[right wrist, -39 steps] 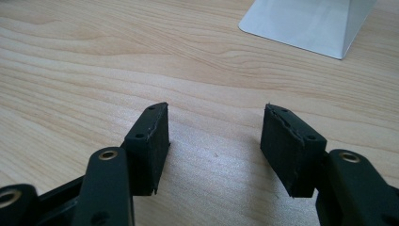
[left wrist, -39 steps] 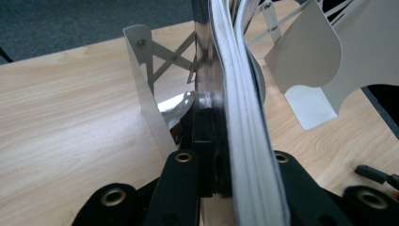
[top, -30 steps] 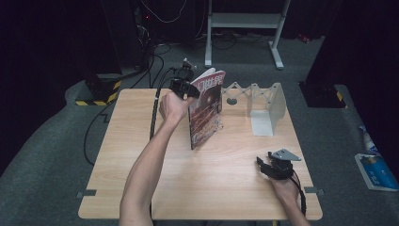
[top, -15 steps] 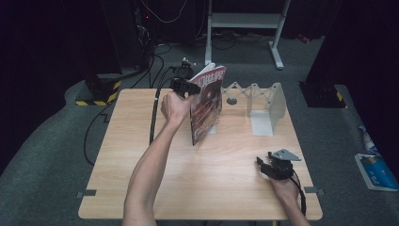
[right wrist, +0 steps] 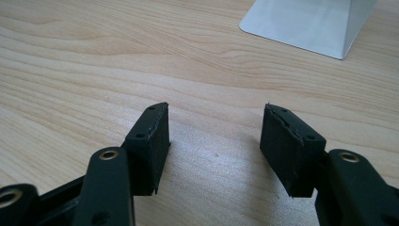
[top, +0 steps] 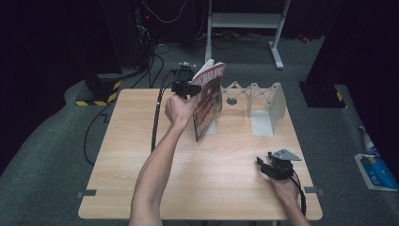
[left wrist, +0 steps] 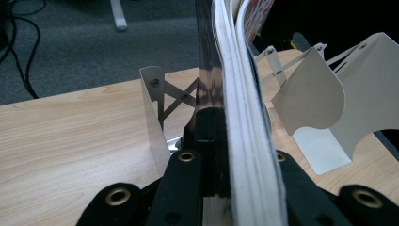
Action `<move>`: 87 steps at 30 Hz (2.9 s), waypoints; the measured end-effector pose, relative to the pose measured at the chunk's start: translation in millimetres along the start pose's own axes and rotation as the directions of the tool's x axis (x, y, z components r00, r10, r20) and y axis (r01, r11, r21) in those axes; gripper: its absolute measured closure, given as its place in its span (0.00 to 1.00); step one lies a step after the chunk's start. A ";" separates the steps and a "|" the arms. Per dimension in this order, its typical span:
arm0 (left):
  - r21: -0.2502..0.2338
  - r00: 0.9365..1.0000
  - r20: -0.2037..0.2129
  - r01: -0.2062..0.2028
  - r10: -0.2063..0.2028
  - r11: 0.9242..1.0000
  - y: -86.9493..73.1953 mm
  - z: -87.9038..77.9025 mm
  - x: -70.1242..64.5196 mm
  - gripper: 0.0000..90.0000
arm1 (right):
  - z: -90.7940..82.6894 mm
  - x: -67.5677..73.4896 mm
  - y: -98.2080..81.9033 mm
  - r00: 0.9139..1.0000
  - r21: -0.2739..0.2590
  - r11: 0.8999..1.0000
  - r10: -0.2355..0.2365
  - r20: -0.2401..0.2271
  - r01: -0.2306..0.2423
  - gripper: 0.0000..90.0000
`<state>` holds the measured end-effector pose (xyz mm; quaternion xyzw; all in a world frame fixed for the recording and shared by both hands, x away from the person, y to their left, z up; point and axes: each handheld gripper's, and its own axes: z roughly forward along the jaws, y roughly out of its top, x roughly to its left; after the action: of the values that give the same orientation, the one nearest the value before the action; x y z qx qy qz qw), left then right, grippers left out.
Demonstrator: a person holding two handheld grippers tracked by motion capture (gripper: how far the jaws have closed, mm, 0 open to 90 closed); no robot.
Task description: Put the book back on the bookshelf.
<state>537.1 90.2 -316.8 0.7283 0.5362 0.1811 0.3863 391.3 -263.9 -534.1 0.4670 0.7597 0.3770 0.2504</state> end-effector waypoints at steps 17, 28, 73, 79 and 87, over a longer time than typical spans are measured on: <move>0.083 0.998 0.046 0.035 -0.039 0.996 5.4 -7.7 3.4 0.89 | 0.1 0.2 0.0 1.000 0.000 1.000 0.004 -0.002 -0.004 0.47; 0.134 0.999 0.047 0.000 -0.007 0.991 6.9 -12.4 0.5 0.92 | 0.3 0.2 0.0 1.000 -0.001 1.000 0.001 -0.003 -0.001 0.47; 0.011 0.998 -0.005 0.067 -0.067 0.998 -16.1 -13.1 17.2 0.89 | 0.4 -0.1 -0.1 1.000 -0.001 1.000 0.003 -0.006 -0.003 0.47; -0.001 0.998 -0.028 0.065 -0.065 0.998 -16.9 -15.5 20.1 0.85 | 0.8 0.1 -0.1 1.000 -0.003 1.000 0.005 -0.008 -0.005 0.47; 0.004 0.998 -0.037 0.050 -0.049 0.999 -17.7 -17.6 21.5 0.84 | 0.7 0.2 -0.2 1.000 -0.003 1.000 0.005 -0.008 -0.005 0.47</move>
<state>521.6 118.7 -322.2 0.7123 0.5615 0.1835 0.3789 391.7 -263.5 -534.7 0.4669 0.7591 0.3805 0.2471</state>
